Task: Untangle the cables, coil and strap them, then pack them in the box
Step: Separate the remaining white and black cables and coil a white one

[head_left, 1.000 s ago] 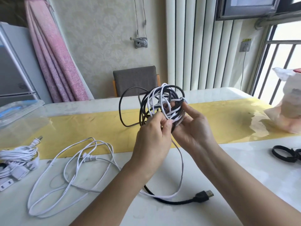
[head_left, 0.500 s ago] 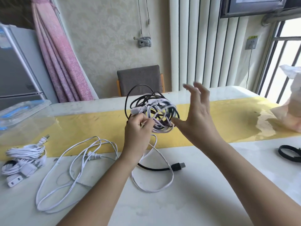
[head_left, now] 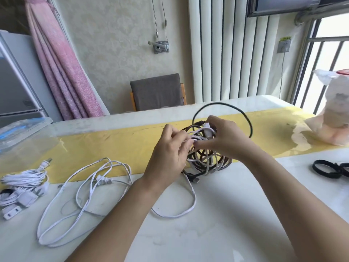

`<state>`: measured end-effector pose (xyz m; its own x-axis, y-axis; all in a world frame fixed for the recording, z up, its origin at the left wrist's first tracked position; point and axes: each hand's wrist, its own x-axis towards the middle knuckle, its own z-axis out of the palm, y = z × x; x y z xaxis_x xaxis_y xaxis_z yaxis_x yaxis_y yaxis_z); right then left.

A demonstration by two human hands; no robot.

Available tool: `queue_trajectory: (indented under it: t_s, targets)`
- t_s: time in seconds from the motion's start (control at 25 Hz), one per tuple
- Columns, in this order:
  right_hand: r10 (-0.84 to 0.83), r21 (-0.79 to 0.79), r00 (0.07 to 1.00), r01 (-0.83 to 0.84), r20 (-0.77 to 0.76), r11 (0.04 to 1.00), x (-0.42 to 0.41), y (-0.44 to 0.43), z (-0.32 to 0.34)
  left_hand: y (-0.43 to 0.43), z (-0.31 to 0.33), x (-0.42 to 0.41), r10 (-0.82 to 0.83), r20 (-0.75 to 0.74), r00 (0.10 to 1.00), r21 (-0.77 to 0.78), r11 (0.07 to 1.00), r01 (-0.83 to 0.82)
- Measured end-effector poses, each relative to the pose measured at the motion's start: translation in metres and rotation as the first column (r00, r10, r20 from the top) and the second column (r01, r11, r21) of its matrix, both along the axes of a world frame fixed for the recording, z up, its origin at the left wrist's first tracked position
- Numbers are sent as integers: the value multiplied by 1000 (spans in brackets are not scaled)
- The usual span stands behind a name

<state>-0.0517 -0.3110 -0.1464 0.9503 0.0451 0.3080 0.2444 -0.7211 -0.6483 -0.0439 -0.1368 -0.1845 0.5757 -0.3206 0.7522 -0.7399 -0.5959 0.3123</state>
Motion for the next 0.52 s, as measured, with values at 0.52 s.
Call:
queue_trajectory:
  t_s: [0.52]
  targets:
    - [-221, 974, 975, 34, 17, 224, 4, -1, 7, -28, 30, -41, -524, -722, 452, -594, 804, -15]
